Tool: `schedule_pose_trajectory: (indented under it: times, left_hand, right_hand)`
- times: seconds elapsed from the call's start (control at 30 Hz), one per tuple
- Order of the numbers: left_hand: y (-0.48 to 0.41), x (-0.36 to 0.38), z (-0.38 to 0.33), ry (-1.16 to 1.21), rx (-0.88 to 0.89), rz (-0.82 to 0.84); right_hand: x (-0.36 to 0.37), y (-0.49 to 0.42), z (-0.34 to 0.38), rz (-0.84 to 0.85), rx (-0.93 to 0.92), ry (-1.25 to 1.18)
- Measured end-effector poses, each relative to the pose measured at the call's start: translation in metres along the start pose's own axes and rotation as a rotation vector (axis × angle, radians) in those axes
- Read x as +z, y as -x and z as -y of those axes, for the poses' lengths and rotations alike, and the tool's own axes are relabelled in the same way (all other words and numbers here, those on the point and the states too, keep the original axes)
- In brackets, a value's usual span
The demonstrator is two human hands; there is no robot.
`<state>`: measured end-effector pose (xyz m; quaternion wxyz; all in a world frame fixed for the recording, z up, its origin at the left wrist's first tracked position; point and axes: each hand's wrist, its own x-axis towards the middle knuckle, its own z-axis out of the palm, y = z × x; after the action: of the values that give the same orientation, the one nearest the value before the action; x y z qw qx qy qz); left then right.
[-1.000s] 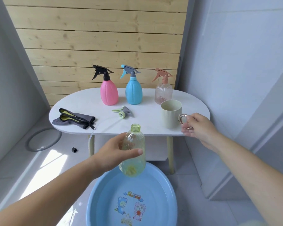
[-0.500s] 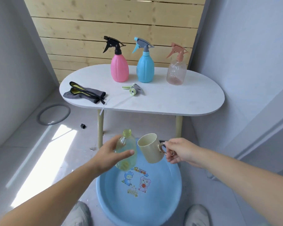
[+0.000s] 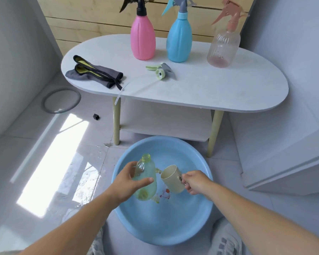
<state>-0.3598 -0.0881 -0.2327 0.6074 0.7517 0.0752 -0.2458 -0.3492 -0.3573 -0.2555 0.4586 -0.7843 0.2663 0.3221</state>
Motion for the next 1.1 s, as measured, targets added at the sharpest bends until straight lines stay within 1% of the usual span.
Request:
schedule_pose_trajectory:
  times: [0.13,0.37,0.73,0.8,0.97,1.1]
  left_hand:
    - [-0.009,0.0,0.003,0.035,-0.014,-0.012]
    - [-0.016,-0.002,0.008,0.135,-0.042,0.009]
    - [-0.013,0.002,0.005,0.174,-0.055,0.031]
    - [-0.013,0.002,0.005,0.185,-0.057,0.035]
    - [-0.012,0.002,0.001,0.212,-0.05,0.038]
    - [-0.009,0.001,-0.005,0.212,-0.013,0.04]
  right_hand:
    - [0.006,-0.011,-0.005,-0.033,-0.03,0.004]
    - [0.011,-0.024,-0.011,-0.075,-0.086,0.152]
    - [0.012,-0.031,-0.021,-0.081,-0.083,0.173]
    - [0.012,-0.032,-0.023,-0.076,-0.084,0.144]
    - [0.006,-0.023,-0.02,-0.058,-0.107,-0.042]
    - [-0.006,-0.011,-0.012,-0.063,-0.202,-0.024]
